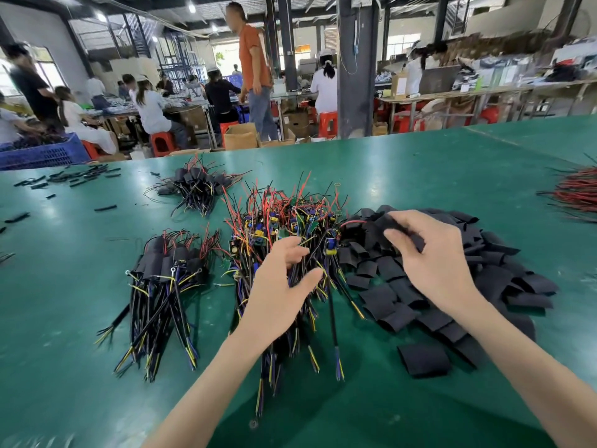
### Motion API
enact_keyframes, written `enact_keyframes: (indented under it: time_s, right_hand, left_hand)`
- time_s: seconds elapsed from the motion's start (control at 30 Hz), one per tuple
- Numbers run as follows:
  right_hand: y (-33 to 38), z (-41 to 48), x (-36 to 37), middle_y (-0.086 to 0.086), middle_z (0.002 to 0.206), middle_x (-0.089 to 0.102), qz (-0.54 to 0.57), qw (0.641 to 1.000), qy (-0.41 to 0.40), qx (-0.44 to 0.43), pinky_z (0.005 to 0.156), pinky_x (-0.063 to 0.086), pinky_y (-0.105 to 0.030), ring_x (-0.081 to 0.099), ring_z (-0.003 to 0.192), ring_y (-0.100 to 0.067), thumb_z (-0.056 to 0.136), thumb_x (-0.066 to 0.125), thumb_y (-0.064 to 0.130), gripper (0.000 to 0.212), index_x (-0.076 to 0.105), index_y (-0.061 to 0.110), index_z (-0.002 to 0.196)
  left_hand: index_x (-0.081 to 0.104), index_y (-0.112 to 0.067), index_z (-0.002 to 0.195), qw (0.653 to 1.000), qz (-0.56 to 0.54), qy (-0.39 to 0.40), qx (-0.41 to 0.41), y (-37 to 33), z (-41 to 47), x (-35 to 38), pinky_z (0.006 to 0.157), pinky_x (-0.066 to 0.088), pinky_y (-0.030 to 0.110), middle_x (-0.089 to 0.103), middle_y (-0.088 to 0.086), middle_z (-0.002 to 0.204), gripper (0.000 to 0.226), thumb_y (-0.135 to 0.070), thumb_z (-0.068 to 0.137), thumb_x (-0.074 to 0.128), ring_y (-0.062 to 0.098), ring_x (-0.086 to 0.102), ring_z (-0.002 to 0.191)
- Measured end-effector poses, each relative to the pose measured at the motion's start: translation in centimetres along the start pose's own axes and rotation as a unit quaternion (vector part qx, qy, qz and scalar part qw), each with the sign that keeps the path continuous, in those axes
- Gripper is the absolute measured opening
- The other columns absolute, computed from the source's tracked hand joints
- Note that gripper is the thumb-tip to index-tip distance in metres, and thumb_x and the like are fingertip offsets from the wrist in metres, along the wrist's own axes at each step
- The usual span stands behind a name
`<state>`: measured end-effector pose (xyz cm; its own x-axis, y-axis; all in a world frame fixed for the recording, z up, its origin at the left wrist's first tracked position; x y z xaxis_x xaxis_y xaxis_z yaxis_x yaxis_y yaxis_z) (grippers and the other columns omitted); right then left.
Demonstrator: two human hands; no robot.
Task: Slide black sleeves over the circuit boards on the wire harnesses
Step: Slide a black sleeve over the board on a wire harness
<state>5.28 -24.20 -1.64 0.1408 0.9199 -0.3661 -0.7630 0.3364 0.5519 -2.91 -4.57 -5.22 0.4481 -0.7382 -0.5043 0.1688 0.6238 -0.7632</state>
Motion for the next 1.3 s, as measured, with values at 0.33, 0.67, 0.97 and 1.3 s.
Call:
enact_keyframes:
  time_s: [0.33, 0.67, 0.97, 1.3]
  right_hand:
    - [0.3, 0.1, -0.2, 0.010, 0.082, 0.067, 0.178, 0.980, 0.021, 0.087, 0.080, 0.047, -0.017, 0.059, 0.079, -0.005, 0.086, 0.057, -0.009, 0.035, 0.062, 0.026, 0.088]
    - [-2.6, -0.5, 2.7, 0.002, 0.122, 0.056, -0.281, 0.907, 0.308, -0.055, 0.113, 0.015, -0.036, 0.047, 0.120, -0.016, 0.090, 0.057, 0.012, 0.039, 0.049, 0.017, 0.128]
    - [-1.1, -2.2, 4.3, -0.004, 0.128, 0.049, -0.179, 0.913, 0.354, -0.094, 0.113, 0.011, -0.029, 0.042, 0.122, -0.020, 0.096, 0.048, 0.018, 0.046, 0.038, 0.010, 0.140]
    - [-0.1, -3.1, 4.6, -0.009, 0.132, 0.042, -0.135, 0.919, 0.349, -0.122, 0.104, 0.026, -0.025, 0.038, 0.119, -0.023, 0.098, 0.046, 0.022, 0.051, 0.030, 0.006, 0.144]
  left_hand:
    - [0.057, -0.024, 0.106, 0.989, -0.148, -0.023, -0.004, -1.2, 0.2, 0.7, 0.081, 0.049, 0.020, 0.071, -0.010, 0.085, 0.018, -0.018, 0.090, 0.063, 0.007, 0.065, 0.083]
    - [0.054, -0.012, 0.063, 0.967, -0.180, 0.120, -0.132, 0.8, 1.0, -1.1, 0.038, 0.020, 0.017, 0.044, -0.005, 0.048, 0.033, -0.027, 0.092, 0.060, 0.007, 0.023, 0.037]
    - [0.057, -0.027, 0.055, 0.969, -0.155, 0.131, -0.141, 1.3, 0.6, -0.3, 0.038, 0.022, 0.018, 0.049, -0.002, 0.054, 0.038, -0.031, 0.093, 0.060, 0.008, 0.026, 0.039]
    - [0.052, -0.012, 0.062, 0.968, -0.180, 0.096, -0.145, 1.7, 0.7, -0.4, 0.036, 0.021, 0.016, 0.043, -0.004, 0.050, 0.036, -0.029, 0.093, 0.058, 0.007, 0.023, 0.038]
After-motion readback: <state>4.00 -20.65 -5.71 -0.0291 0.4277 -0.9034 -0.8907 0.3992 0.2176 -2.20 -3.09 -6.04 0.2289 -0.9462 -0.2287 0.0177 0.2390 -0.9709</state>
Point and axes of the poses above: each hand's wrist, its own z-axis towards the middle knuckle, its own x-axis out of the palm, y = z × x, the point moved 3 cm from there along z, towards the middle knuckle
